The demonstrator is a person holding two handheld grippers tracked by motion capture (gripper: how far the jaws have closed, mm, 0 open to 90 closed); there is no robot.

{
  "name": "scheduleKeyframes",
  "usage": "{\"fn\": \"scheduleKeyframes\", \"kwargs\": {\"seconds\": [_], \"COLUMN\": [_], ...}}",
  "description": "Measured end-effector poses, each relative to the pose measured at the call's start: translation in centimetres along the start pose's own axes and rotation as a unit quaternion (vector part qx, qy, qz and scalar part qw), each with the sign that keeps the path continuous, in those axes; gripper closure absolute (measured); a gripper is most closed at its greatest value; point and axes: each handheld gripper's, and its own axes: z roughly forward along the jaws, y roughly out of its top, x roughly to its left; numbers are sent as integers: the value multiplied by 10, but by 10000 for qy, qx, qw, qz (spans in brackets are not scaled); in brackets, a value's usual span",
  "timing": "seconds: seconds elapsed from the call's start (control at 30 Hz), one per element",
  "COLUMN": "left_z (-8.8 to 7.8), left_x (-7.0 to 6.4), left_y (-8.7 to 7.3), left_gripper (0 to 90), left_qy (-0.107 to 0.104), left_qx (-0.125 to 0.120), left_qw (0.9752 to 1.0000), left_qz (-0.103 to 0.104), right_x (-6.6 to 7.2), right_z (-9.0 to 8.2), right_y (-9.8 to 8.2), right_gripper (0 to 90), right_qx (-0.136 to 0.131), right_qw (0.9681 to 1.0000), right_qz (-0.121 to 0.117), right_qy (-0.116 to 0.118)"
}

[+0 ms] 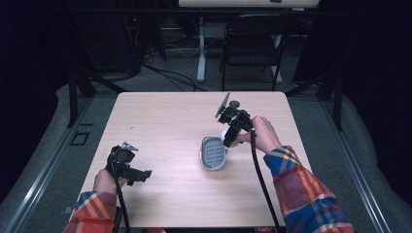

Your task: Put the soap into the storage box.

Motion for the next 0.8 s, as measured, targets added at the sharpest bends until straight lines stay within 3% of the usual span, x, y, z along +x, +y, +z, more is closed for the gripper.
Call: {"fn": "scheduleKeyframes", "kwargs": {"seconds": [0.43, 0.8], "left_z": [0, 0], "left_x": [0, 0], "left_y": [0, -1], "left_gripper": [0, 0], "left_qy": [-12, -30], "left_qx": [-4, -18], "left_qw": [10000, 10000], "left_qz": [3, -5], "right_x": [15, 27], "right_z": [13, 35], "right_y": [16, 31], "right_gripper": [236, 236], "right_qx": [37, 147], "right_qw": [9997, 9989], "right_qz": [-193, -379], "right_qy": [109, 238]}}
